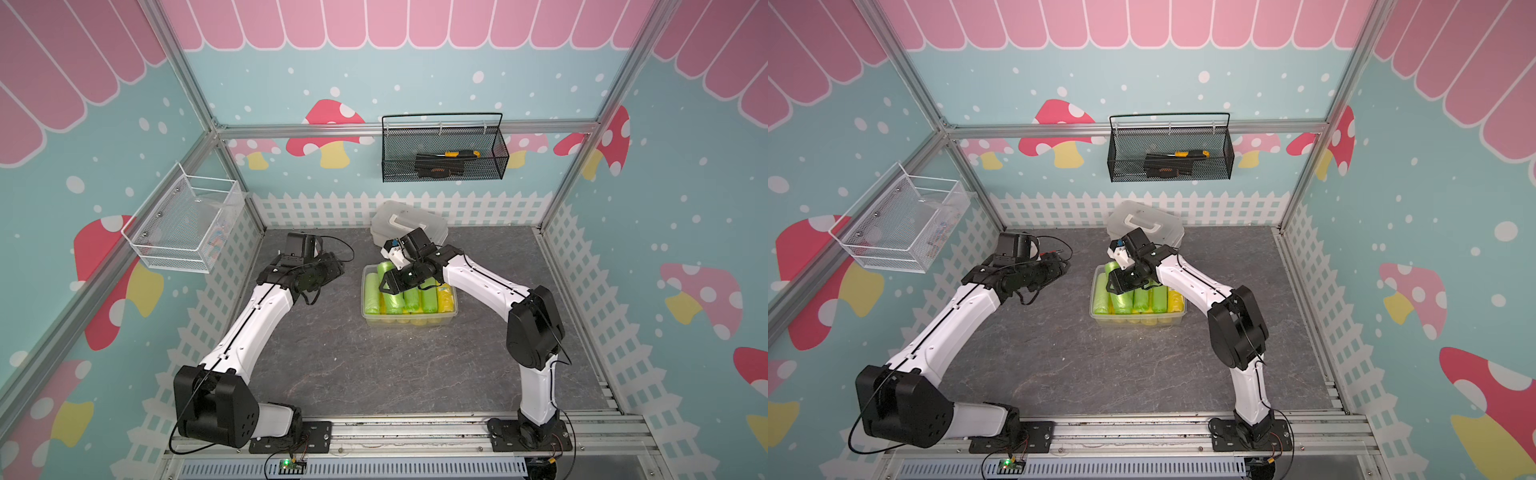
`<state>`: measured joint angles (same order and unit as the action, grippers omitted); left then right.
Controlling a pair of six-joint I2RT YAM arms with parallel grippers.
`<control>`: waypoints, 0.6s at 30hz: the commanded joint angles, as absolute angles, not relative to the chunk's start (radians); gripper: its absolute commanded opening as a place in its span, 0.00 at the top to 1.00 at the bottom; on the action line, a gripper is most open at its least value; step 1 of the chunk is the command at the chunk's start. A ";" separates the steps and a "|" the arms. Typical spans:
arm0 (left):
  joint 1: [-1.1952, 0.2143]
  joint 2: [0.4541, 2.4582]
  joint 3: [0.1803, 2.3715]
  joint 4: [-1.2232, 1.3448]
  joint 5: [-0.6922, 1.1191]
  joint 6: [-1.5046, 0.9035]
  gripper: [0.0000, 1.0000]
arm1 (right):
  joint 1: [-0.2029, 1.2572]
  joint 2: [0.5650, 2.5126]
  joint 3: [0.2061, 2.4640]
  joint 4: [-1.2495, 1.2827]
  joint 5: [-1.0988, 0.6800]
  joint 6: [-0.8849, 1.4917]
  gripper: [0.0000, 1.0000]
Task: Put the roll of trash bags into the storage box
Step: Place the roll of trash bags in the storage box.
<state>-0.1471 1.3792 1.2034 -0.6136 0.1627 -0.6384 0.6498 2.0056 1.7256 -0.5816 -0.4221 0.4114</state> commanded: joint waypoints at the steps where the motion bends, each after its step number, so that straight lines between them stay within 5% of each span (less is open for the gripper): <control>1: -0.133 1.353 1.182 -0.608 0.182 -0.615 0.38 | 0.641 2.036 1.737 -0.469 -0.485 0.554 0.51; 18: -0.124 1.356 1.178 -0.609 0.192 -0.616 0.38 | 0.631 2.081 1.663 -0.483 -0.554 0.654 0.47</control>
